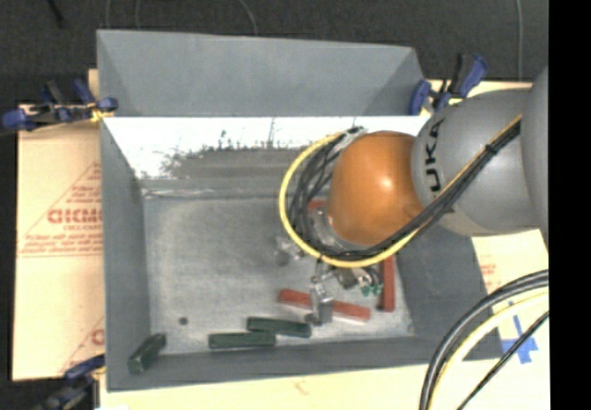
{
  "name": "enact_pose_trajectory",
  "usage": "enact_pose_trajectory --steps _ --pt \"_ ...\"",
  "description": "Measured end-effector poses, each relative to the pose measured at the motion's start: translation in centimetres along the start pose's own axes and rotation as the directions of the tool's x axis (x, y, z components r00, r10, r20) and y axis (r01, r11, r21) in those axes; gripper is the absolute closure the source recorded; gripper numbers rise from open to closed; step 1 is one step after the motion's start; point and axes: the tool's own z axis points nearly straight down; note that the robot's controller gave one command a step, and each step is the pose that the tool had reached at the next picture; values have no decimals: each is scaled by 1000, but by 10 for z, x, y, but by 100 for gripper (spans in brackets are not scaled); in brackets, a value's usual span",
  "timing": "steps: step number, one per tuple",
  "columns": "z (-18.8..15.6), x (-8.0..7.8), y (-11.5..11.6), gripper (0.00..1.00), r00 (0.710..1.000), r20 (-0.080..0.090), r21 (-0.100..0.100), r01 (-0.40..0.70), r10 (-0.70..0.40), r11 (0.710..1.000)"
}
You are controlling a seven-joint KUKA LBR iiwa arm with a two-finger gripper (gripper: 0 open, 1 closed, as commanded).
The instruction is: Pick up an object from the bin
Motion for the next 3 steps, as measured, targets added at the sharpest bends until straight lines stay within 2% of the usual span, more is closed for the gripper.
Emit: enact_pose_trajectory --steps 1,2,3 --pt "31 30 -31 100 967 -2 -1 -253 253 967" --pt "31 30 -31 100 967 -2 -1 -254 254 967" --pt "-134 45 -57 100 925 6 0 -380 380 925"
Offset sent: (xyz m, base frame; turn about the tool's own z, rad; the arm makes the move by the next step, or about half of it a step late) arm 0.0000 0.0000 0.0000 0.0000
